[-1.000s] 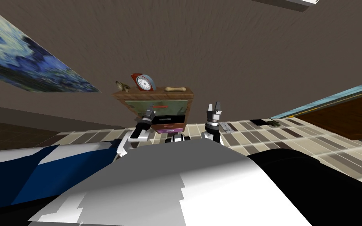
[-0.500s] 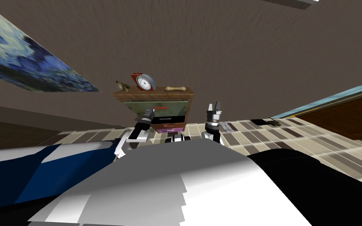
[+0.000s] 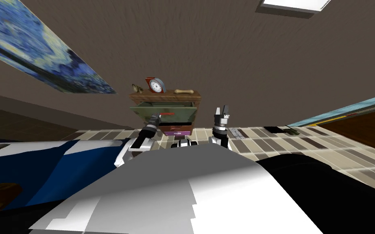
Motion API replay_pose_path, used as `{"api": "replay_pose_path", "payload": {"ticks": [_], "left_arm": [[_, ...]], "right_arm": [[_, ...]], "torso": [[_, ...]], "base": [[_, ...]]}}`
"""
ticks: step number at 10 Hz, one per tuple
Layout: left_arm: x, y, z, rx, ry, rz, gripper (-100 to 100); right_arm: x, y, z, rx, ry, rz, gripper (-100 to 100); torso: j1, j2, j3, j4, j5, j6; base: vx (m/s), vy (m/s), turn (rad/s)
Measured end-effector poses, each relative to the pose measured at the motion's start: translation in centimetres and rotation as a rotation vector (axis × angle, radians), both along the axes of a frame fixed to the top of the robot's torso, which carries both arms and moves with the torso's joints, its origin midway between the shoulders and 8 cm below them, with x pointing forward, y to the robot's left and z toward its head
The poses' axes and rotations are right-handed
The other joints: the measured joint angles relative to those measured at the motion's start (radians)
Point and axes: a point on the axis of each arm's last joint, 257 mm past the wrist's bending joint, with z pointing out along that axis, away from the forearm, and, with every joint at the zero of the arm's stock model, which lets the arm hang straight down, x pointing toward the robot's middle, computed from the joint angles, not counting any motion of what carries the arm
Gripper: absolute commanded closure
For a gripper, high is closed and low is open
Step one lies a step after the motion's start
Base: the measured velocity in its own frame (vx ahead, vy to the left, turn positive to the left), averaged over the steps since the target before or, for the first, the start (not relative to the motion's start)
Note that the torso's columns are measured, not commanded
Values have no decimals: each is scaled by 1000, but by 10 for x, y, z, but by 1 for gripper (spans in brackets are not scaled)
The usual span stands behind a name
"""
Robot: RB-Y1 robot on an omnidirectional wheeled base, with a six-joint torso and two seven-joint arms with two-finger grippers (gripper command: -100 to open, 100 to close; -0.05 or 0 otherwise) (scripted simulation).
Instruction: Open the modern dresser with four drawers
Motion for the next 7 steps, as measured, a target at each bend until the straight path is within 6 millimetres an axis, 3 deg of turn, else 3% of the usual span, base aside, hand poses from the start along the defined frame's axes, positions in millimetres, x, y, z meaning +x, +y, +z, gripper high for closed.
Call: {"api": "replay_pose_path", "payload": {"ticks": [4,5,7], "left_arm": [[-34,-20,3,14,-14,-93,100],[-43,-27,3,15,-15,-124,-100],[-47,-23,11,18,-18,-135,-100]], "right_arm": [[0,0,0,0,0,0,0],[0,0,0,0,0,0,0],[0,0,0,0,0,0,0]], "torso": [[7,8,6,1,3,0],[6,8,5,2,3,-1],[-4,5,4,0,0,5]], "base": [[67,-21,217],[39,-43,134],[43,-58,97]]}}
